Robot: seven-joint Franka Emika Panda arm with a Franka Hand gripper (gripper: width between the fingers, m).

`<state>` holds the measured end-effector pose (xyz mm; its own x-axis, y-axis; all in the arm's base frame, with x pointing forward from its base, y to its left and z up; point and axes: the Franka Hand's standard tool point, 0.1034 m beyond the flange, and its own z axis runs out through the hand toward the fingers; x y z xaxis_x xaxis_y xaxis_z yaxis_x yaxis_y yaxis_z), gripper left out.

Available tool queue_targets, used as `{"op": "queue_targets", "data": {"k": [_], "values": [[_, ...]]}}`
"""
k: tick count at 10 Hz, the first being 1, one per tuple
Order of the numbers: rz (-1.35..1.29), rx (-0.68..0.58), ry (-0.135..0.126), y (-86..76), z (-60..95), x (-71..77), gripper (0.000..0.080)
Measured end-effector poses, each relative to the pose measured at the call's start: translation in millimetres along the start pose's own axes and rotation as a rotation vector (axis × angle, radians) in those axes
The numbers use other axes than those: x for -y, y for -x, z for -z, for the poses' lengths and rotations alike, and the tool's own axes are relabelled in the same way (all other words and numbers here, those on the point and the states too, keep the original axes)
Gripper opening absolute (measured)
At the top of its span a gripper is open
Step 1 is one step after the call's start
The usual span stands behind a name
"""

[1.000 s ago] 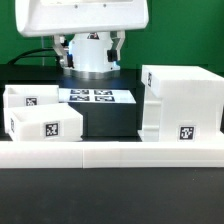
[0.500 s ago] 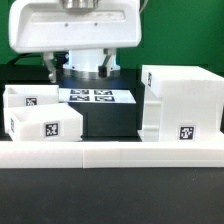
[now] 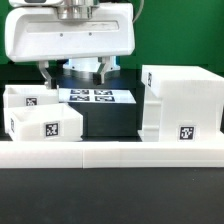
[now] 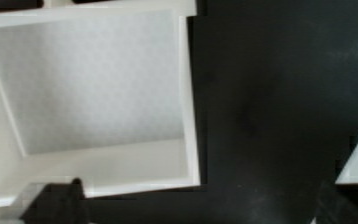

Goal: Assemble drawer

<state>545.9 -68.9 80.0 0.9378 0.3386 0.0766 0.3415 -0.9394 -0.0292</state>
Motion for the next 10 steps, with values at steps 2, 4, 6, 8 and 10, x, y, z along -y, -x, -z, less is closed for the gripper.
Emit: {"op": "queue_targets", "data": {"k": [2,4,6,8,10], "values": [[0.046,0.027,-0.014,14.1,-16.8,-9.6,0.0649],[0.029,0.053,-0.027,21.2,-32.3,-4.6,0.0649],[0.015,0.066,-0.034,25.9,-39.8,-2.4,0.0649],[0.015,0.066,-0.034,25.9,-39.6,-2.9,0.0649],[0.031,0.069,-0.034,29.5,-45.4,-4.1,0.0649]]}}
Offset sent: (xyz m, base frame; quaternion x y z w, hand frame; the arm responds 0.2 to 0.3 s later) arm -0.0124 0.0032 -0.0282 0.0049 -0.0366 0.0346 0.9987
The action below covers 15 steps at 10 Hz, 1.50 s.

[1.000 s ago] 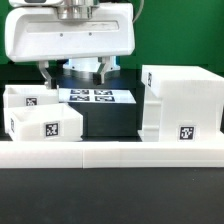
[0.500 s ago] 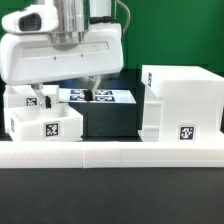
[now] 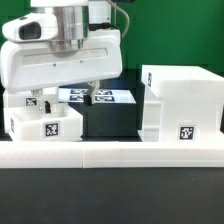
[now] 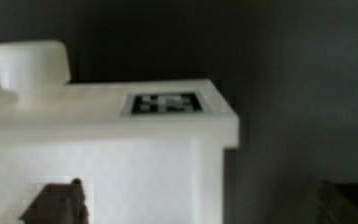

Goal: Assemble drawer

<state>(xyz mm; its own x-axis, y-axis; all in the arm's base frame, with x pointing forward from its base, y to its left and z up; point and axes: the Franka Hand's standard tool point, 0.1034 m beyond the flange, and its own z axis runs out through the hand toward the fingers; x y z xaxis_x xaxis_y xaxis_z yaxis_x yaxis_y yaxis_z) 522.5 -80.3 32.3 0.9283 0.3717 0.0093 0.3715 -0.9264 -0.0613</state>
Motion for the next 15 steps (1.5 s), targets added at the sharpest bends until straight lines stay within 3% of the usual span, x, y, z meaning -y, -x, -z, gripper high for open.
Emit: {"op": "queue_targets", "data": {"k": [3,6,8,9,10,12,15], "values": [[0.007,-0.011,0.022,2.3,-21.2,0.1,0.0649],[0.010,-0.013,0.026,2.6,-27.2,2.1,0.0649],[0.010,-0.013,0.026,2.0,-27.2,2.7,0.0608],[0.009,-0.013,0.026,2.2,-27.2,2.4,0.0434],[0.009,-0.013,0.026,2.2,-27.2,2.4,0.0434],[0.009,-0.013,0.026,2.2,-27.2,2.4,0.0078],[0.009,-0.014,0.026,1.8,-26.8,2.1,0.0041]]}}
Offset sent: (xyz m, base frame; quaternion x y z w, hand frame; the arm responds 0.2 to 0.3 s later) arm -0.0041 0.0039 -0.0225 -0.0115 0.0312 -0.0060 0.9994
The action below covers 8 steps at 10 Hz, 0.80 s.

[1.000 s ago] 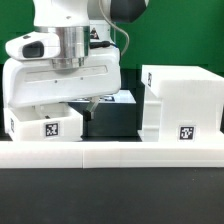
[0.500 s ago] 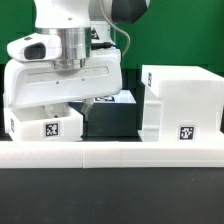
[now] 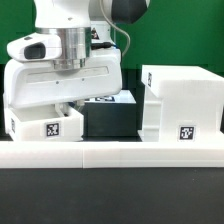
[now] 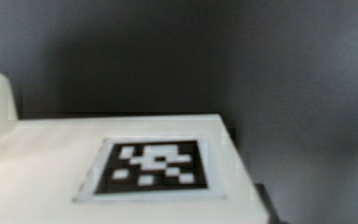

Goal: Assemble drawer

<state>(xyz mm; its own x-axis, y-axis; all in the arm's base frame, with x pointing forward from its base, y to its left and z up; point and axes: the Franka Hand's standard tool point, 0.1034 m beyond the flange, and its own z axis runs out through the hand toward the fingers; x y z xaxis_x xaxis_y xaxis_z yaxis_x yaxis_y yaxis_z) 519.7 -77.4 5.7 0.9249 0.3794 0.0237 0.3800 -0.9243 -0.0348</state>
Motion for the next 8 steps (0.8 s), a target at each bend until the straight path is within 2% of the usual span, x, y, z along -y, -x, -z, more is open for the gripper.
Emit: {"op": "queue_targets", "data": {"k": [4,6,8], "values": [[0.001,0.000,0.000,-0.1,0.4,0.1,0.0041],[0.070,0.003,-0.001,7.2,10.3,6.4,0.0041],[0.180,0.019,-0.022,10.8,14.9,6.3,0.0041]]}}
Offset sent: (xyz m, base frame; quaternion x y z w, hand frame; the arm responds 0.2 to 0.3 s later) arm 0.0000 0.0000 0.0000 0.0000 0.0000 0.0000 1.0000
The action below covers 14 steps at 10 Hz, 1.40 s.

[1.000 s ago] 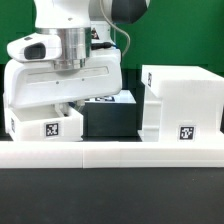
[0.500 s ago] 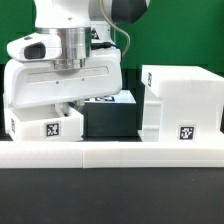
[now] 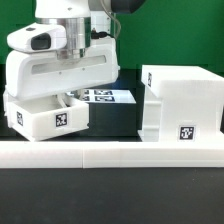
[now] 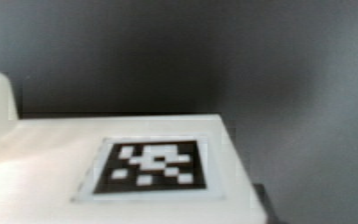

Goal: Assemble drawer

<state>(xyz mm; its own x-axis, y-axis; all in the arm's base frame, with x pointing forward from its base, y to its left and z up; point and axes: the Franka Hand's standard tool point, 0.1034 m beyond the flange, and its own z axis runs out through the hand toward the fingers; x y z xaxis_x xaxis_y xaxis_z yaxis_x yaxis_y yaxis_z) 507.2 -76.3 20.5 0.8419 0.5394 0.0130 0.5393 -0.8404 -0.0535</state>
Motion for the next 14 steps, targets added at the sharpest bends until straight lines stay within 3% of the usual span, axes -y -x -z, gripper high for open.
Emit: {"op": "queue_targets", "data": {"k": [3,8,11,14], "values": [[0.003,0.004,-0.002,1.2,-3.4,1.1,0.0041],[0.457,0.021,0.003,5.9,-4.4,-2.9,0.0041],[0.863,0.061,0.014,7.2,-4.3,-4.2,0.0041],[1.016,0.078,0.013,11.5,-4.7,-8.3,0.0041]]}}
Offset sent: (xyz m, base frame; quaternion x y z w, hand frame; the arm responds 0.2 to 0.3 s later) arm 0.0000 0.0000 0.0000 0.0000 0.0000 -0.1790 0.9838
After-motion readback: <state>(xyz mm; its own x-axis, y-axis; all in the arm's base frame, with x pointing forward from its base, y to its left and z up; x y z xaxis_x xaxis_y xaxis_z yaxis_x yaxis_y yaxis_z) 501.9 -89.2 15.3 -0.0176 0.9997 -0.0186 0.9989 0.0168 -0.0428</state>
